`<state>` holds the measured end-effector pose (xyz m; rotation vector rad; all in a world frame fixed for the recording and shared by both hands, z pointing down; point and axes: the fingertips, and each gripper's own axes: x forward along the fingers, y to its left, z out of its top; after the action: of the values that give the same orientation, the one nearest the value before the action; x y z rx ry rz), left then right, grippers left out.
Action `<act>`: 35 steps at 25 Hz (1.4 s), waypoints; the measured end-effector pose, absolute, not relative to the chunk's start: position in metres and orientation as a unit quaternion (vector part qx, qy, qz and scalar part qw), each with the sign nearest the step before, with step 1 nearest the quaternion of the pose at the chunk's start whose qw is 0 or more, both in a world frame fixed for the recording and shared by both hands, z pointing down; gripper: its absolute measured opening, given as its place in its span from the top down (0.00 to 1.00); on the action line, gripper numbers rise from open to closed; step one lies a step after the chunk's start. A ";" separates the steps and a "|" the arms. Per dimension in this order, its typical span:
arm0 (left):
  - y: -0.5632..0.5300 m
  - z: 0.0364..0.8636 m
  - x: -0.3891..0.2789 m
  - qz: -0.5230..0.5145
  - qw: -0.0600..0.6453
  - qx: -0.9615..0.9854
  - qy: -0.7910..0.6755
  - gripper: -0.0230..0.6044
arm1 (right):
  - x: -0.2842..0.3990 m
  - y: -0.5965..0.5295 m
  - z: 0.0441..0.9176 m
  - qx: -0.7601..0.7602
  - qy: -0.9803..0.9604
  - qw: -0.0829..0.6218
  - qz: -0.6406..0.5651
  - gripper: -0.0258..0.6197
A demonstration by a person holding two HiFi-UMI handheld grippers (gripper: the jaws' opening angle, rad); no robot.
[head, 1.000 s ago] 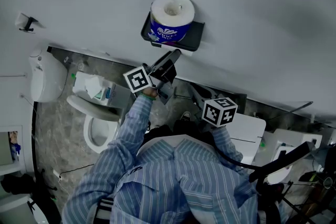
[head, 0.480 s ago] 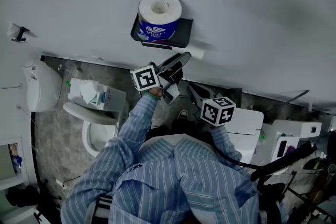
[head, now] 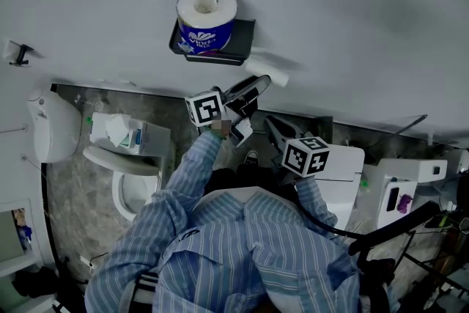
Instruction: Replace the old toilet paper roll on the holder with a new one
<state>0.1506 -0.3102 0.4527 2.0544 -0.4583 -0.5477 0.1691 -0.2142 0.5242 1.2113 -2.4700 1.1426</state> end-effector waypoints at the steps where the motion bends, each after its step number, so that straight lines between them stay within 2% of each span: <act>1: -0.310 0.454 0.151 -0.219 0.458 0.841 -0.188 0.70 | 0.172 -0.213 0.525 0.408 -0.825 0.081 0.382 0.92; 6: -0.296 0.463 0.153 -0.219 0.494 0.820 -0.189 0.70 | 0.179 -0.211 0.526 0.417 -0.823 0.076 0.380 0.92; 13: -0.283 0.462 0.120 -0.196 0.451 0.849 -0.195 0.70 | 0.164 -0.214 0.512 0.435 -0.828 0.058 0.349 0.92; 21: -0.262 0.462 0.093 -0.164 0.447 0.857 -0.196 0.70 | 0.151 -0.231 0.417 0.426 -0.873 0.001 0.235 0.92; 25: -0.252 0.459 0.069 -0.151 0.435 0.865 -0.199 0.70 | 0.128 -0.242 0.381 0.419 -0.891 0.006 0.175 0.92; 27: -0.249 0.459 0.055 -0.149 0.430 0.867 -0.202 0.70 | 0.115 -0.247 0.363 0.414 -0.899 0.005 0.141 0.87; 29: -0.247 0.460 0.042 -0.152 0.428 0.866 -0.208 0.70 | 0.103 -0.252 0.347 0.406 -0.906 -0.002 0.120 0.76; 35: -0.243 0.464 0.003 -0.156 0.421 0.863 -0.232 0.70 | 0.080 -0.273 0.319 0.428 -0.900 -0.002 0.079 0.56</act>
<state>0.0033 -0.2428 0.4640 2.1616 -0.5822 -0.3905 0.0795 -0.2725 0.3185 1.3464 -2.8329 0.2473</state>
